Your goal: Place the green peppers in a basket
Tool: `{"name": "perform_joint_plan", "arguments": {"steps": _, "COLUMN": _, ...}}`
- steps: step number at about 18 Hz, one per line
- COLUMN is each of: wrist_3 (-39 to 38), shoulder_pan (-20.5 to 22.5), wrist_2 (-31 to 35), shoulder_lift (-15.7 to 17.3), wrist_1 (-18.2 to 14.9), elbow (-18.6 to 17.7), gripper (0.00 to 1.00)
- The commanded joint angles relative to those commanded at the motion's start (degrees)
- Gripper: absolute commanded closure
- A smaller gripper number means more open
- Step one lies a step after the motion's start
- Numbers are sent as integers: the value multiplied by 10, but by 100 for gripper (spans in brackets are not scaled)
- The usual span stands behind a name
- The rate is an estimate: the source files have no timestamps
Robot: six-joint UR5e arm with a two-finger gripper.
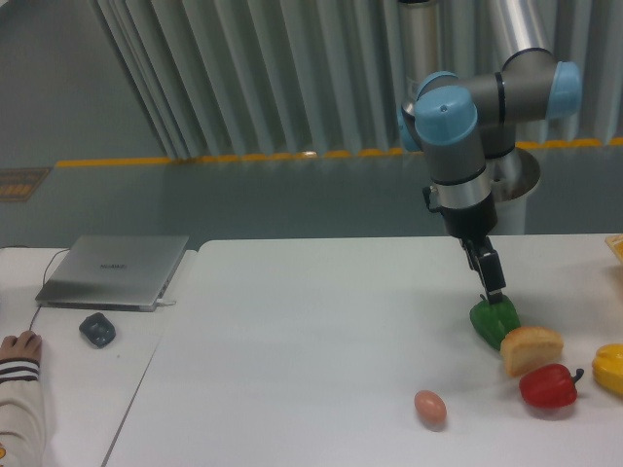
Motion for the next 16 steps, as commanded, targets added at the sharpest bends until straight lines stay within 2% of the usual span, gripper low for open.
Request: {"name": "perform_joint_plan", "arguments": {"steps": 16, "wrist_3": -6, "shoulder_pan": -1, "wrist_2": 37, "shoulder_lift": -4, "wrist_1": 1, "elbow": 1, "gripper": 0}}
